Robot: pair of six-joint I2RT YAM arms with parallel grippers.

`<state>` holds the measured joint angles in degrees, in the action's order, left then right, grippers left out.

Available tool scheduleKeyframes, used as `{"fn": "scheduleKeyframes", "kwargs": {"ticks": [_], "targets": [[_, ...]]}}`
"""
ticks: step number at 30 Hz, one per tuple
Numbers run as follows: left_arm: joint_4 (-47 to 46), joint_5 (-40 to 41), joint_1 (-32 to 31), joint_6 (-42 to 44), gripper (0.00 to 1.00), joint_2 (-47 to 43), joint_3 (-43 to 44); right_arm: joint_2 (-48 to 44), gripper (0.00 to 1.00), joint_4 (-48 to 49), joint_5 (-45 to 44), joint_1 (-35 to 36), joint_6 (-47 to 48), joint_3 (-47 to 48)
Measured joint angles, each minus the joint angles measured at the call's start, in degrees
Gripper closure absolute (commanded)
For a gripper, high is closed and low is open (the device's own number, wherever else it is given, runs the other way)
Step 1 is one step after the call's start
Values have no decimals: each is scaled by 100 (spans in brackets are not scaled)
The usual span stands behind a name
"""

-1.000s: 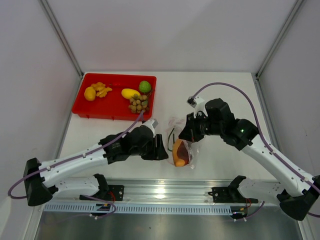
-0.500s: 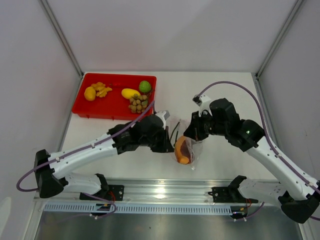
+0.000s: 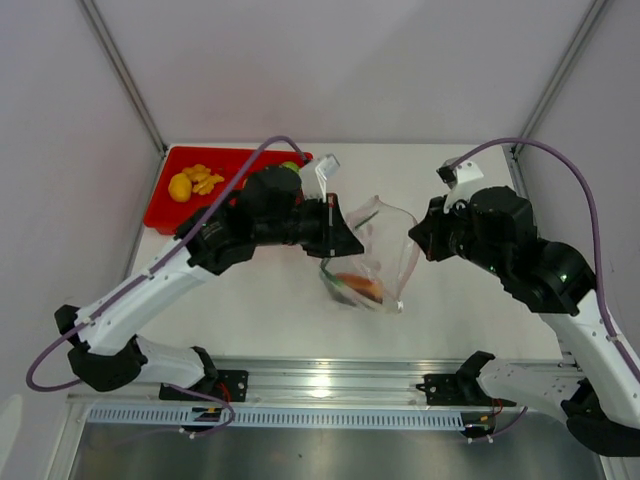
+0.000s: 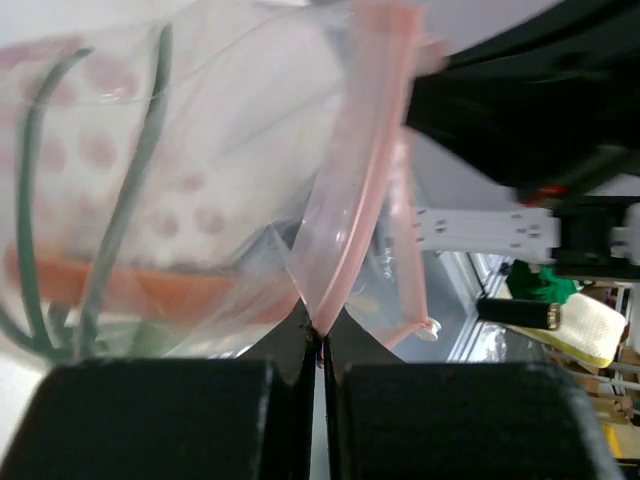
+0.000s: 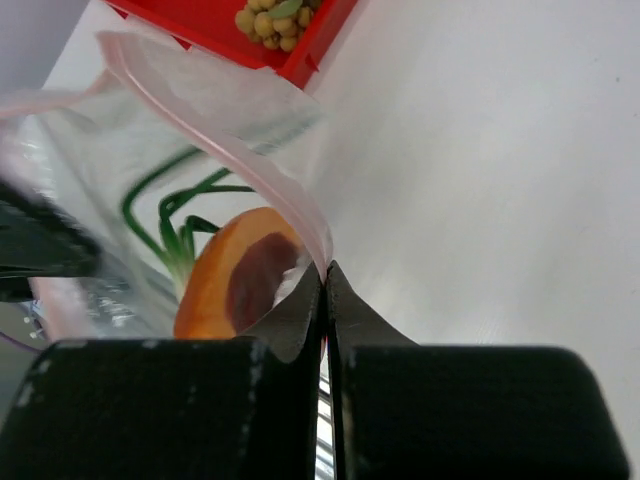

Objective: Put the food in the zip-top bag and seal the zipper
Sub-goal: Place the fake food in the zipper food storage bag.

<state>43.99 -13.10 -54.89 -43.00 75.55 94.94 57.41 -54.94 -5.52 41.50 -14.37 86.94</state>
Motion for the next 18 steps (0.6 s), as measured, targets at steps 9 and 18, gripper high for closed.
{"fn": "scheduleKeyframes", "kwargs": {"ticks": [9,18], "targets": [[70,-236,310,0,99,688,-1204,103,100,-188,-31,-87,7,-538],[-162,-407,332,48,87,739,-520,7,100,-339,-195,-101,9,-227]]}}
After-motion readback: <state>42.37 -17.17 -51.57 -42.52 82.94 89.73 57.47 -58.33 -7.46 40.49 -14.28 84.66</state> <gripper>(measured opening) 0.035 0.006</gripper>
